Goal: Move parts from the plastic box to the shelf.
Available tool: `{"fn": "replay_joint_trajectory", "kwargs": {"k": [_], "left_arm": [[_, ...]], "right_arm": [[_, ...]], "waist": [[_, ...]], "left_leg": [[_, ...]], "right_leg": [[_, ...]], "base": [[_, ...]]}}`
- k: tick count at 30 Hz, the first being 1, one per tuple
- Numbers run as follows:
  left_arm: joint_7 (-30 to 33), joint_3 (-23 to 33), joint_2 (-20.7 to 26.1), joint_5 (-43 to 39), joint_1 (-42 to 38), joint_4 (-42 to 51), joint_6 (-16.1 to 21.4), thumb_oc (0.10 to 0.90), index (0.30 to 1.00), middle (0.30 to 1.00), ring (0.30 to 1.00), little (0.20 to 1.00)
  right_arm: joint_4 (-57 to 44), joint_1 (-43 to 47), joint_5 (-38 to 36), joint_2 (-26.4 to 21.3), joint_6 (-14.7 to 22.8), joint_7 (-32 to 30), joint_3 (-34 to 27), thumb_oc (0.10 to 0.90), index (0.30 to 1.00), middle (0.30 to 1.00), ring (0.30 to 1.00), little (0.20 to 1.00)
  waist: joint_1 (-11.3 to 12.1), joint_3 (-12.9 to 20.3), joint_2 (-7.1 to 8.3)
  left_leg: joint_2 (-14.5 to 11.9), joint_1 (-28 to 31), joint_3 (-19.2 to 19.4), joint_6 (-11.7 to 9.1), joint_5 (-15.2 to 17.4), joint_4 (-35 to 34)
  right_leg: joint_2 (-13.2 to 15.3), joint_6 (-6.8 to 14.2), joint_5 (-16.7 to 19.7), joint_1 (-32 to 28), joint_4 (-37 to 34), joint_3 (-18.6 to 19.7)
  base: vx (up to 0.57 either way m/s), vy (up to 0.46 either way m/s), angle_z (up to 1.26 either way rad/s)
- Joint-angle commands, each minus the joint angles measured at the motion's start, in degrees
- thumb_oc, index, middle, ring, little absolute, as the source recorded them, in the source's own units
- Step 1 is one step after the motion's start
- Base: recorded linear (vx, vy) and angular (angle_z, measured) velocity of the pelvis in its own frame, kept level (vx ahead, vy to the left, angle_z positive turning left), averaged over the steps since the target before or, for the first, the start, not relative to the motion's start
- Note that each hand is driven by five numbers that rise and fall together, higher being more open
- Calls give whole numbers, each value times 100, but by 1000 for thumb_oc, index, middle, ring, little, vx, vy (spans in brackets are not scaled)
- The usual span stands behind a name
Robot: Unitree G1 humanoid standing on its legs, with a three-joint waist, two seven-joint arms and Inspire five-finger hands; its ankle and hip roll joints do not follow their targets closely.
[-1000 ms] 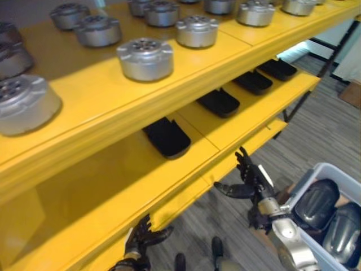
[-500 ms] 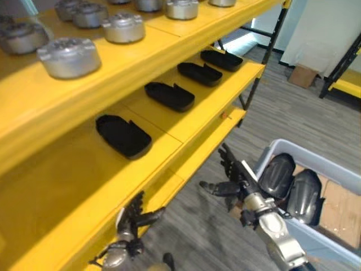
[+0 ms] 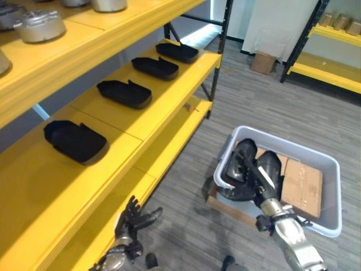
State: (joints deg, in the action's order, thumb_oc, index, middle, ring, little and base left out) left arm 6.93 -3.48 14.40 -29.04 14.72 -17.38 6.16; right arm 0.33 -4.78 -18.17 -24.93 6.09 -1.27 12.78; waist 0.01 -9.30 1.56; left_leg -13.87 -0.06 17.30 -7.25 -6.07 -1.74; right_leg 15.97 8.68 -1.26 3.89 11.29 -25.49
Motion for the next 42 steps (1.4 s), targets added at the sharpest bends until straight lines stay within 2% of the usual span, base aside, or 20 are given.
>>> {"fn": "replay_joint_trajectory", "kwargs": {"k": [1, 2, 6, 8, 10, 11, 12, 15, 16, 17, 19, 20, 21, 22, 23, 25, 26, 30, 36, 42], "left_arm": [[-54, 121, 268, -121, -292, 568, 551, 900, 1000, 1000, 1000, 1000], [-54, 121, 268, -121, -292, 568, 551, 900, 1000, 1000, 1000, 1000], [-117, 123, 166, -144, -264, 556, 571, 900, 1000, 1000, 1000, 1000], [-145, 132, 124, -162, -212, 595, 571, 900, 1000, 1000, 1000, 1000], [-147, 118, 98, -168, -194, 605, 557, 900, 1000, 1000, 1000, 1000], [-150, 107, 106, -174, -206, 611, 559, 900, 1000, 1000, 1000, 1000], [-152, 64, 99, -166, -226, 608, 563, 900, 1000, 1000, 1000, 1000], [-136, 4, 60, -145, -252, 619, 561, 900, 1000, 1000, 1000, 1000], [-136, 4, 60, -144, -253, 618, 562, 900, 1000, 1000, 1000, 1000], [-148, -7, 54, -156, -242, 625, 582, 900, 1000, 1000, 1000, 1000], [-141, -97, 59, -96, -296, 558, 614, 900, 1000, 1000, 1000, 1000], [-151, -125, 56, -68, -303, 561, 617, 900, 1000, 1000, 1000, 1000], [-151, -126, 54, -68, -304, 559, 619, 900, 1000, 1000, 1000, 1000], [-175, -148, 45, -86, -233, 554, 633, 900, 1000, 1000, 1000, 1000], [-241, -192, 61, -68, -315, 542, 625, 900, 1000, 1000, 1000, 1000], [-294, -214, 98, -57, -328, 534, 608, 900, 1000, 1000, 1000, 1000], [-333, -250, 155, -1, -325, 527, 614, 900, 1000, 1000, 1000, 1000], [-271, -141, 313, 94, -332, 603, 583, 900, 1000, 1000, 1000, 1000], [-159, -119, 361, 95, -508, 623, 627, 900, 1000, 1000, 1000, 1000], [-23, -278, 440, 95, -921, 695, 661, 900, 1000, 1000, 1000, 1000]], "right_arm": [[-568, 530, -122, 64, 741, -57, -304, 900, 1000, 1000, 1000, 1000], [-568, 530, -122, 64, 741, -57, -304, 900, 1000, 1000, 1000, 1000], [-571, 391, -165, -33, 820, -62, -423, 900, 1000, 1000, 1000, 1000], [-629, 333, -179, -71, 845, -50, -435, 900, 1000, 1000, 1000, 1000], [-672, 282, -139, -111, 866, -66, -455, 900, 1000, 1000, 1000, 1000], [-704, 264, -123, -128, 864, -73, -463, 900, 1000, 1000, 1000, 1000], [-742, 271, -118, -131, 877, -78, -450, 900, 1000, 1000, 1000, 1000], [-754, 299, -49, -127, 871, -85, -404, 900, 1000, 1000, 1000, 1000], [-753, 299, -49, -127, 871, -85, -403, 900, 1000, 1000, 1000, 1000], [-735, 321, -46, -133, 877, -67, -378, 900, 1000, 1000, 1000, 1000], [-683, 380, -11, -117, 915, -69, -328, 900, 1000, 1000, 1000, 1000], [-671, 389, 7, -126, 920, -63, -317, 900, 1000, 1000, 1000, 1000], [-672, 387, 7, -127, 920, -64, -317, 900, 1000, 1000, 1000, 1000], [-671, 358, -12, -100, 893, 19, -261, 900, 1000, 1000, 1000, 1000], [-668, 306, 43, -96, 843, 116, -275, 900, 1000, 1000, 1000, 1000], [-723, 275, 69, -113, 825, 150, -289, 900, 1000, 1000, 1000, 1000], [-787, 210, 67, -117, 801, 188, -335, 900, 1000, 1000, 1000, 1000], [-831, 170, 205, -55, 710, 194, -375, 900, 1000, 1000, 1000, 1000], [-981, 235, 303, -71, 756, 53, -509, 900, 1000, 1000, 1000, 1000], [-748, 1010, 631, -176, 810, -553, -704, 900, 1000, 1000, 1000, 1000]], "waist": [[93, 154, 52], [93, 154, 52], [32, 147, -95], [43, 97, -120], [64, -3, -131], [76, -63, -121], [71, -130, -65], [156, -165, -40], [161, -168, -34], [160, -162, -38], [215, -168, -84], [230, -176, -124], [233, -183, -122], [229, -176, -161], [152, -120, -207], [128, -88, -204], [86, -42, -169], [21, -60, -42], [-42, -220, 39], [-15, -583, 74]], "left_leg": [[-208, 461, -208, 36, 181, 84], [-208, 461, -208, 36, 181, 84], [-449, 271, -240, -142, -369, 571], [-581, 55, -359, -171, -621, 1202], [-723, -283, -639, -233, -890, 2085], [-732, -436, -754, -229, -1034, 2410], [-576, -640, -788, -70, -1033, 2749], [-36, -1130, -1055, 103, -478, 2072], [-29, -1116, -1043, 107, -480, 2059], [25, -1101, -1117, 118, -446, 1585], [101, -1178, -1342, 9, -605, 595], [106, -1215, -1468, -53, -679, 384], [108, -1190, -1460, -55, -692, 355], [172, -862, -1571, 28, -386, 236], [199, -735, -1388, -11, -367, 150], [241, -667, -1342, 19, -303, 158], [370, -511, -1214, 130, -127, 140], [580, -333, -720, 326, 113, 32], [622, -502, -649, 353, 159, 142], [610, -923, -713, 343, 37, 191]], "right_leg": [[-103, 7, 471, 264, -81, 77], [-103, 7, 471, 264, -81, 77], [-517, -242, 388, 203, -464, 263], [-724, -397, 321, 48, -710, 369], [-920, -544, 152, -203, -898, 487], [-980, -634, 119, -288, -972, 514], [-1008, -725, 171, -339, -1116, 560], [-949, -584, 229, -397, -1328, 756], [-941, -579, 228, -401, -1329, 762], [-929, -523, 264, -373, -1342, 855], [-914, -406, 288, -377, -1371, 1010], [-908, -360, 278, -391, -1341, 1072], [-905, -359, 270, -397, -1334, 1076], [-892, -296, 193, -405, -1203, 1248], [-830, -290, 223, -429, -1188, 1220], [-778, -278, 233, -475, -1200, 1226], [-632, -180, 296, -557, -1236, 1311], [-301, 62, 543, -357, -1317, 1554], [-207, 116, 616, -105, -1237, 1594], [-167, 115, 751, 368, -1109, 1596]], "base": [[31, -82, -15], [28, -99, -21], [49, -180, -22], [87, -210, -35], [99, -231, -45], [3, -203, -49], [-3, -118, -47], [33, 46, -33], [39, 101, -16], [62, 110, -40], [119, 184, -49], [95, 130, -27], [114, 165, -32], [138, 225, -59], [137, 227, -82], [121, 184, -72], [152, 253, -51], [75, 247, -43], [-29, 50, -17], [-82, -1, -1]]}}
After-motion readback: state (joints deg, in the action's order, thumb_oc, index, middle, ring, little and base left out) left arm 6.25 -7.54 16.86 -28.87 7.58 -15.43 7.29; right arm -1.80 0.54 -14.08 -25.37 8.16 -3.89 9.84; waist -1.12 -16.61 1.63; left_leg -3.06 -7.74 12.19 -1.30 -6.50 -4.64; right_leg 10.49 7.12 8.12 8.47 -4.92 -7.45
